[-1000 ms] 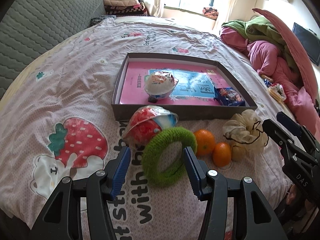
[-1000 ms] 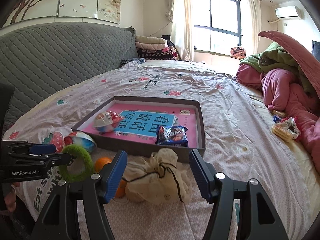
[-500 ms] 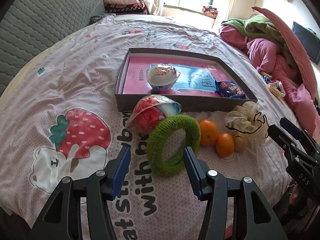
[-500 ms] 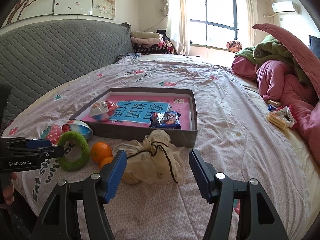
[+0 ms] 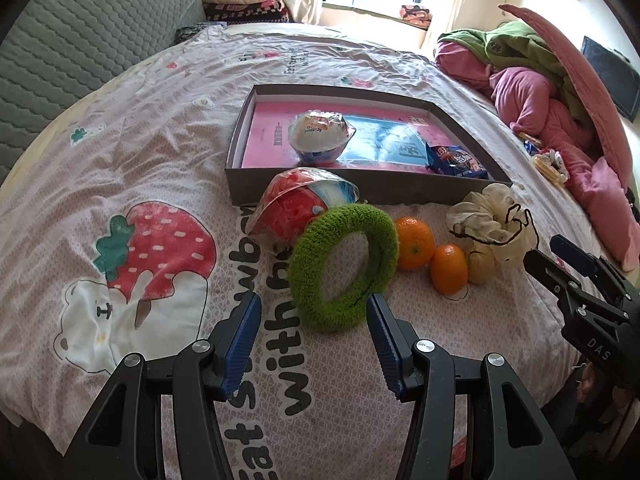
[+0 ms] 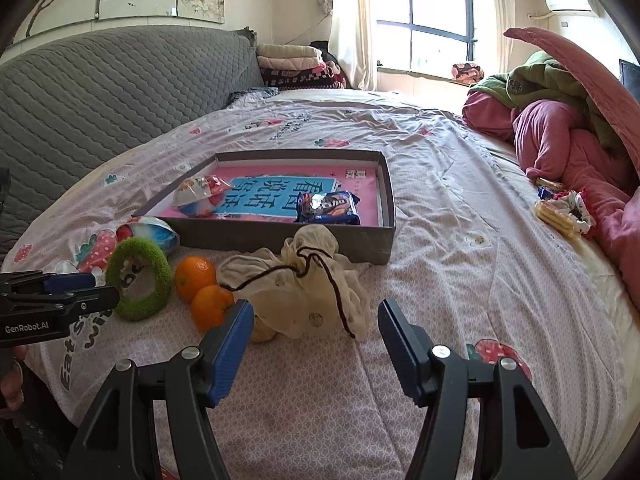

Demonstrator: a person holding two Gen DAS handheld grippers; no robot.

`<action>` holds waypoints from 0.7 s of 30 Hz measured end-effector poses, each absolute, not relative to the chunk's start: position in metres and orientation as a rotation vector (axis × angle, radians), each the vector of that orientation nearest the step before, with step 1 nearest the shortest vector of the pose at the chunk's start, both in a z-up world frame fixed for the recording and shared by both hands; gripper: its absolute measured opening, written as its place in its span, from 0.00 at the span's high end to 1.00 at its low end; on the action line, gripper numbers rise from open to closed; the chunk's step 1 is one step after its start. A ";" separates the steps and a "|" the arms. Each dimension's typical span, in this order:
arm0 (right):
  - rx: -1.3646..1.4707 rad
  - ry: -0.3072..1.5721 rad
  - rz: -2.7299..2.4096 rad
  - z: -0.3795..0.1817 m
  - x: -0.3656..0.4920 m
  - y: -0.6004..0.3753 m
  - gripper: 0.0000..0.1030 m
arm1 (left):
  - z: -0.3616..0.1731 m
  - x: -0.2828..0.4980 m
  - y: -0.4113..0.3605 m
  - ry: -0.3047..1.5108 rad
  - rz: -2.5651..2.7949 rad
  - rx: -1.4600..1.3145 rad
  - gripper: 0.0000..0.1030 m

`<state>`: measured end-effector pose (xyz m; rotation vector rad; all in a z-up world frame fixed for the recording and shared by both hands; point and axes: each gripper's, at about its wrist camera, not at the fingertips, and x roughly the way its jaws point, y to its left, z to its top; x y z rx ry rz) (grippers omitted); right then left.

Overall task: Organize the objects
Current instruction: 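Withdraw both tools from the tray toward the remaining objects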

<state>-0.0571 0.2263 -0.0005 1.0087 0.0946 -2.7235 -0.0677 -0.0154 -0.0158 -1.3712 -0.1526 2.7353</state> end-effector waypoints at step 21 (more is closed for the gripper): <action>1.100 0.065 -2.699 -0.017 -0.078 0.228 0.38 | -0.027 -0.076 -0.021 -0.206 2.739 -1.374 0.45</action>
